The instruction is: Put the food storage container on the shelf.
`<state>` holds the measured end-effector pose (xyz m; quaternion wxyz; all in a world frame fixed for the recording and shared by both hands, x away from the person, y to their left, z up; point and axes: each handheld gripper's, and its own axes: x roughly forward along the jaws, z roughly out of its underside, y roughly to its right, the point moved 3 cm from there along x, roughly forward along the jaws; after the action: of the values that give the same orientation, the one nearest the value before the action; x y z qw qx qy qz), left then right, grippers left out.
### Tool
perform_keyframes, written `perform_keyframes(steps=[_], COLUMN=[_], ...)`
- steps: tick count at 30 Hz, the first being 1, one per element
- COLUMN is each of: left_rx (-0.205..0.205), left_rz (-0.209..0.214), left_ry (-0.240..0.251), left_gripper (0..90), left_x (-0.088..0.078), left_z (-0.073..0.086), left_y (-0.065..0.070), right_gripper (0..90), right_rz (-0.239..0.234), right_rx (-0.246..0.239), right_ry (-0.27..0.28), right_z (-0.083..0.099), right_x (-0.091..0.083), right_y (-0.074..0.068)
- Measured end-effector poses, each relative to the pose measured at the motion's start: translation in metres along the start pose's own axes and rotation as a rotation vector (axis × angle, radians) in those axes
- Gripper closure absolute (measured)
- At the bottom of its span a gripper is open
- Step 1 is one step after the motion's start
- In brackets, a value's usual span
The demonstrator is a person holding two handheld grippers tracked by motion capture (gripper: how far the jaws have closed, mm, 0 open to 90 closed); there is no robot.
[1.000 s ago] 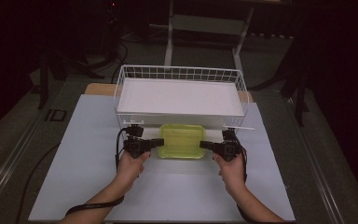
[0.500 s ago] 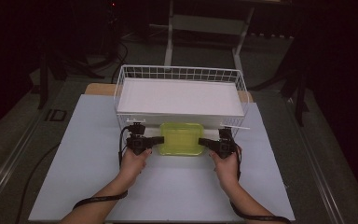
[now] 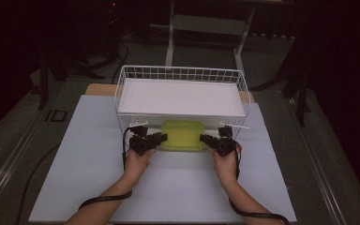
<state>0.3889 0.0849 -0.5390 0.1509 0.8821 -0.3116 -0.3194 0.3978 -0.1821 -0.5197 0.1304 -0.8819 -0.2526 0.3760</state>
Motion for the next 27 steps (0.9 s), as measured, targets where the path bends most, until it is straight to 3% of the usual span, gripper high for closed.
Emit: perform_keyframes(steps=[3,6,8,11,14,16,18,23,27], left_rx=[0.001,-0.002,0.021,0.042,0.033,0.019,0.035,0.107,0.128], left_rz=[-0.012,-0.007,-0.009,-0.008,-0.008,-0.004,-0.019,-0.052,-0.034], left_ry=[0.008,0.013,0.027,0.04,0.043,0.046,0.047,0.049,0.062], left_gripper=[61.4,58.9,56.7,54.5,54.4,54.4,54.4,53.0,52.4], left_x=[0.002,0.003,0.002,-0.002,-0.007,-0.012,-0.018,-0.039,-0.058], left_z=[-0.001,-0.001,-0.002,-0.003,-0.003,-0.002,-0.001,0.003,0.006], left_y=[-0.002,-0.002,-0.001,0.002,0.003,0.002,0.003,0.008,0.013], right_gripper=[71.5,64.5,60.9,56.0,53.2,52.4,53.2,53.2,54.0], right_rz=[0.019,0.025,0.028,0.033,0.03,0.025,0.008,-0.018,-0.035], right_rx=[-0.014,-0.015,-0.026,-0.029,-0.037,-0.031,-0.021,-0.061,-0.106], right_ry=[0.008,0.012,0.02,0.036,0.054,0.06,0.057,0.047,0.034], right_z=[-0.002,-0.001,-0.001,0.001,0.001,0.001,0.003,0.008,0.015], right_x=[0.002,0.004,0.005,0.001,-0.005,-0.011,-0.017,-0.034,-0.043], right_y=[0.0,0.0,-0.001,0.0,0.001,0.001,0.0,-0.011,-0.024])
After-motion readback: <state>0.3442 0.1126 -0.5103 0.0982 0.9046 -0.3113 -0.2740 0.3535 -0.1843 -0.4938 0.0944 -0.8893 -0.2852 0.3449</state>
